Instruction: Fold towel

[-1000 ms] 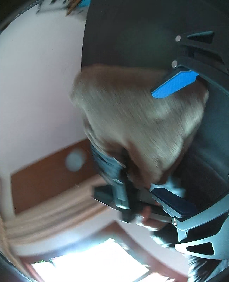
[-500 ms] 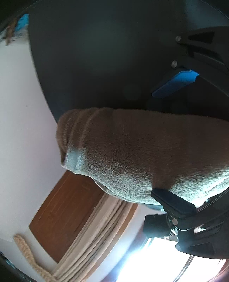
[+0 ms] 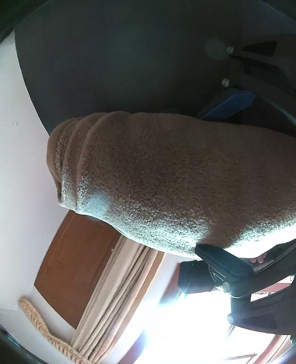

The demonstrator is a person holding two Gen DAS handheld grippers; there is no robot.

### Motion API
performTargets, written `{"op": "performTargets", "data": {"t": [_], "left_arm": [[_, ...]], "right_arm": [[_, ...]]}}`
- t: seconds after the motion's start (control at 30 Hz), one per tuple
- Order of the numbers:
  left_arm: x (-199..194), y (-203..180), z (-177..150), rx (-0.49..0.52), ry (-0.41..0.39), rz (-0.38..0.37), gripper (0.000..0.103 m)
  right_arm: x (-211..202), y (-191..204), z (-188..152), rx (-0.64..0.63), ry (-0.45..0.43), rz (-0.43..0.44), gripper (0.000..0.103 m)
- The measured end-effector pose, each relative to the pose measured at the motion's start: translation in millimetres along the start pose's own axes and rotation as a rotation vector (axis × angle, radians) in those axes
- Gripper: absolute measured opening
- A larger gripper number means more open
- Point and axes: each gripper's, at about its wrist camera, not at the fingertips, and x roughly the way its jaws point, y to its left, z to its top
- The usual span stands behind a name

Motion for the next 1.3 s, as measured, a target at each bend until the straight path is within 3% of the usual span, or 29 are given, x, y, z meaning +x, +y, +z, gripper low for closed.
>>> {"op": "performTargets", "data": {"t": [0.23, 0.5, 0.67, 0.87, 1.0, 1.3], "left_arm": [[-3, -3, -3, 0.011, -0.008, 0.014, 0.099], [0, -6, -2, 0.022, -0.028, 0.031, 0.099], [-3, -15, -3, 0.013, -0.039, 0.014, 0.09], [6, -88, -10, 0.158, -0.027, 0.009, 0.09], [29, -144, -13, 0.261, -0.008, 0.003, 0.09], [142, -241, -22, 0.36, 0.132, -0.062, 0.09]], "right_arm": [[20, 16, -4, -0.067, 0.03, -0.084, 0.102], [18, 41, -19, -0.144, -0.048, -0.144, 0.068], [5, 67, -31, -0.21, -0.117, -0.182, 0.059], [-41, 99, -47, -0.32, -0.224, -0.249, 0.058], [-86, 105, -62, -0.328, -0.301, -0.291, 0.058], [-197, 58, -82, -0.229, -0.439, -0.446, 0.058]]}}
